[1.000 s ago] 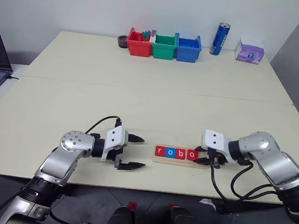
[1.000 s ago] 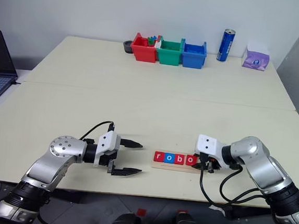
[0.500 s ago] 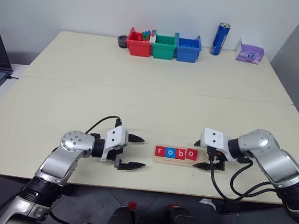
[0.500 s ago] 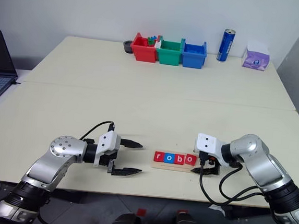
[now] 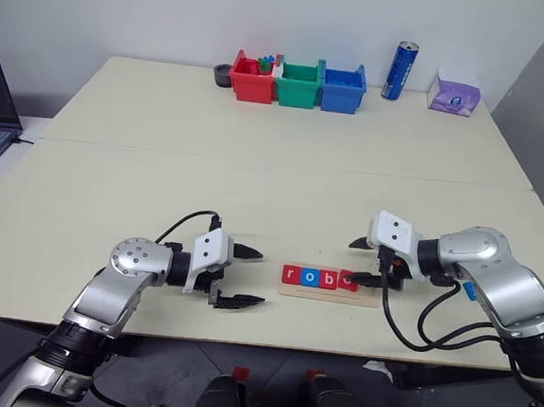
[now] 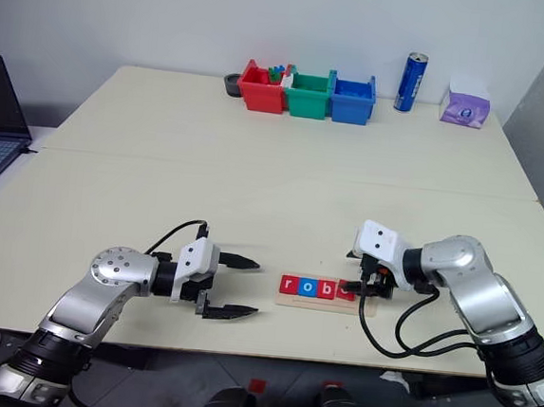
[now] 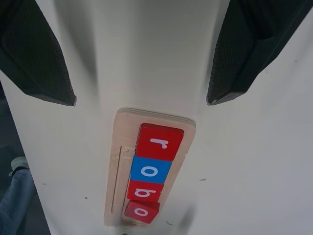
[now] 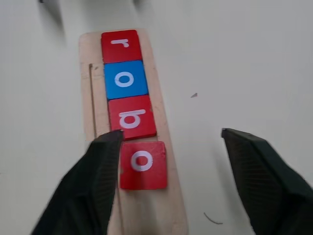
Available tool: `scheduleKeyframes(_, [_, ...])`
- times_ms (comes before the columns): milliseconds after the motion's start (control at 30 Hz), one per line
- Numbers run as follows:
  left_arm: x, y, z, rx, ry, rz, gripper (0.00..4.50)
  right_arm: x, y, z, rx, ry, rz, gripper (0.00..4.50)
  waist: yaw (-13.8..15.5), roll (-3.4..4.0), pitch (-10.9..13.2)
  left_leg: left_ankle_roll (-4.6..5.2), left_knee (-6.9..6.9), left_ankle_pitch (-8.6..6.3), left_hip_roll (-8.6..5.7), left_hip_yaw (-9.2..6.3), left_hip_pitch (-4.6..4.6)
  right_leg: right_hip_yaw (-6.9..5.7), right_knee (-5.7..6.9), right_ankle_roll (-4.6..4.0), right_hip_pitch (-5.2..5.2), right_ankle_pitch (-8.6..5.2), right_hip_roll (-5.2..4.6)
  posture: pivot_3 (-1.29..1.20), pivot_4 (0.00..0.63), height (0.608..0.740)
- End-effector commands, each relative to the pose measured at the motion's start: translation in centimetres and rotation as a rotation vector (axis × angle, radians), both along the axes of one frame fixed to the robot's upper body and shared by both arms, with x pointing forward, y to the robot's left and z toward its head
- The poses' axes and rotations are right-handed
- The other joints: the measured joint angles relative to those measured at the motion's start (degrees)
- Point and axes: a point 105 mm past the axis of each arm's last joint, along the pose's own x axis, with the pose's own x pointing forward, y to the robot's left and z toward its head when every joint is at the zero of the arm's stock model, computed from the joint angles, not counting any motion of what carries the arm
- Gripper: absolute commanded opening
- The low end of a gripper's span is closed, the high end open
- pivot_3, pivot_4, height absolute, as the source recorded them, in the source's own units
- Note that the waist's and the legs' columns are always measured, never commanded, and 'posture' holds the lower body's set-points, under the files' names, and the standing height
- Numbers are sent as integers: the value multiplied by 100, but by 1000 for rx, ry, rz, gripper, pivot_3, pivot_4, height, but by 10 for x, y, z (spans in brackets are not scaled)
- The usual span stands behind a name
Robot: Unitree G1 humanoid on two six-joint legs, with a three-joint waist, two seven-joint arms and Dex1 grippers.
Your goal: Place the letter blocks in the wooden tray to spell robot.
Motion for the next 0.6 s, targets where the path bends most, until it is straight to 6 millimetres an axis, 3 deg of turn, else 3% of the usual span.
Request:
scheduleKeyframes(33, [-1, -2, 8, -6, -43, -21, 4500, 14, -2, 5, -36, -101, -30, 2058, 0, 0, 0, 0, 0, 0, 0, 1, 0, 0, 0, 0, 0, 0, 0, 0, 150, 740])
scheduleKeyframes(200, [1, 0, 6, -3, -45, -19, 4500, 15, 0, -1, -57, -99, -14, 187, -1, 0, 0, 0, 0, 0, 0, 2, 0, 0, 0, 0, -1, 0, 0, 0, 150, 740])
scheduleKeyframes(233, [1, 1, 5, -2, -45, -18, 4500, 13, 0, -2, -60, -93, -8, 19, -1, 0, 0, 0, 0, 0, 1, 2, 0, 0, 0, 0, -1, 0, 0, 0, 150, 740])
scheduleKeyframes(600, [-1, -1, 5, -4, -45, -17, 4500, 1, 5, -15, -84, -38, 46, 19, -1, 0, 0, 0, 0, 0, 0, 1, -1, -1, 0, 0, -1, 0, 0, 0, 150, 740])
